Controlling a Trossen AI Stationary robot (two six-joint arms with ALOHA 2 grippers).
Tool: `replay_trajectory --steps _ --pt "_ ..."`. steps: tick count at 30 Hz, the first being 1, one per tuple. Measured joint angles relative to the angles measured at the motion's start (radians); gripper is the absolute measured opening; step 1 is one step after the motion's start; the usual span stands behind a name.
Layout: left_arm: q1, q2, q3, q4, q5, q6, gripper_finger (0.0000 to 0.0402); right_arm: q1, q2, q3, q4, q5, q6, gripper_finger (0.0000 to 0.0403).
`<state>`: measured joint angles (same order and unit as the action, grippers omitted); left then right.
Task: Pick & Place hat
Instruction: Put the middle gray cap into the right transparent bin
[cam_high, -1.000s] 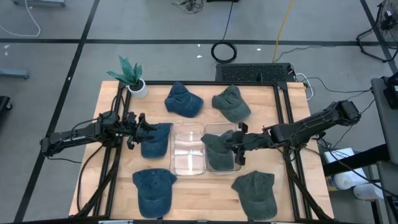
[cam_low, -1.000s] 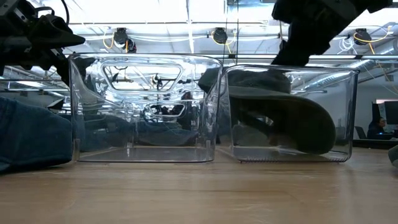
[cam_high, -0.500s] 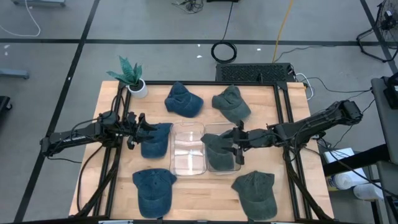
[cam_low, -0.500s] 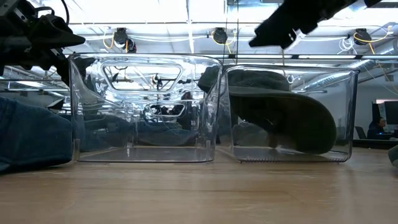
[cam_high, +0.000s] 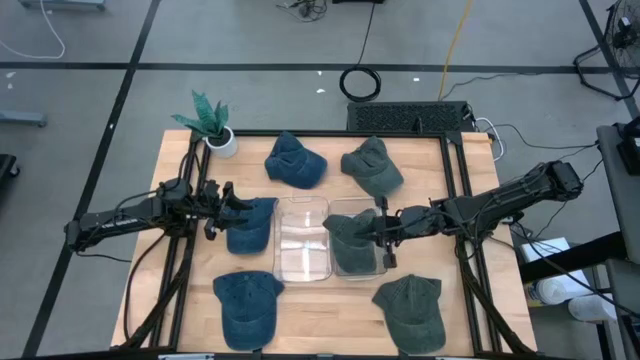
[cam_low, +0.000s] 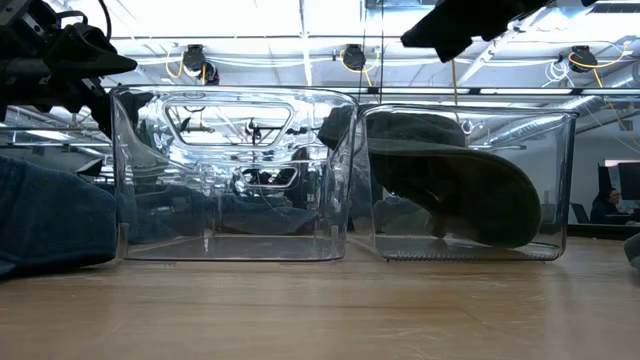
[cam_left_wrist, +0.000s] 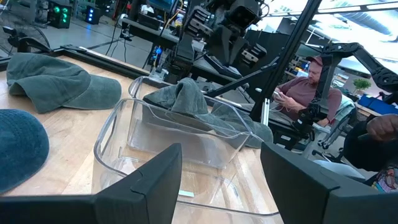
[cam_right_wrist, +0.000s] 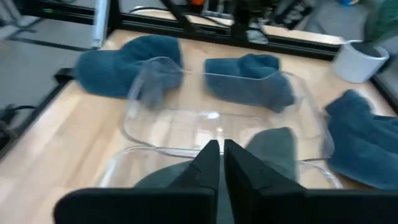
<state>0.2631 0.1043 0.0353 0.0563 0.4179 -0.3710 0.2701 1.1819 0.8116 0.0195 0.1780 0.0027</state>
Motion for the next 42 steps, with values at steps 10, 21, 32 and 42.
replay_trajectory --steps 10,21,32,42 --pt "0.0 0.0 0.0 0.0 0.0 0.0 0.0228 -0.016 0.086 0.089 -0.013 0.001 -0.103 0.0001" --pt "0.0 0.0 0.0 0.0 0.0 0.0 0.0228 -0.067 0.384 0.478 -0.577 0.003 -0.115 0.0" --pt "0.0 0.0 0.0 0.0 0.0 0.0 0.0228 -0.13 0.545 0.487 -0.631 0.003 -0.094 0.0" --pt "0.0 0.0 0.0 0.0 0.0 0.0 0.0228 -0.136 0.57 0.466 -0.614 -0.045 -0.051 0.0"
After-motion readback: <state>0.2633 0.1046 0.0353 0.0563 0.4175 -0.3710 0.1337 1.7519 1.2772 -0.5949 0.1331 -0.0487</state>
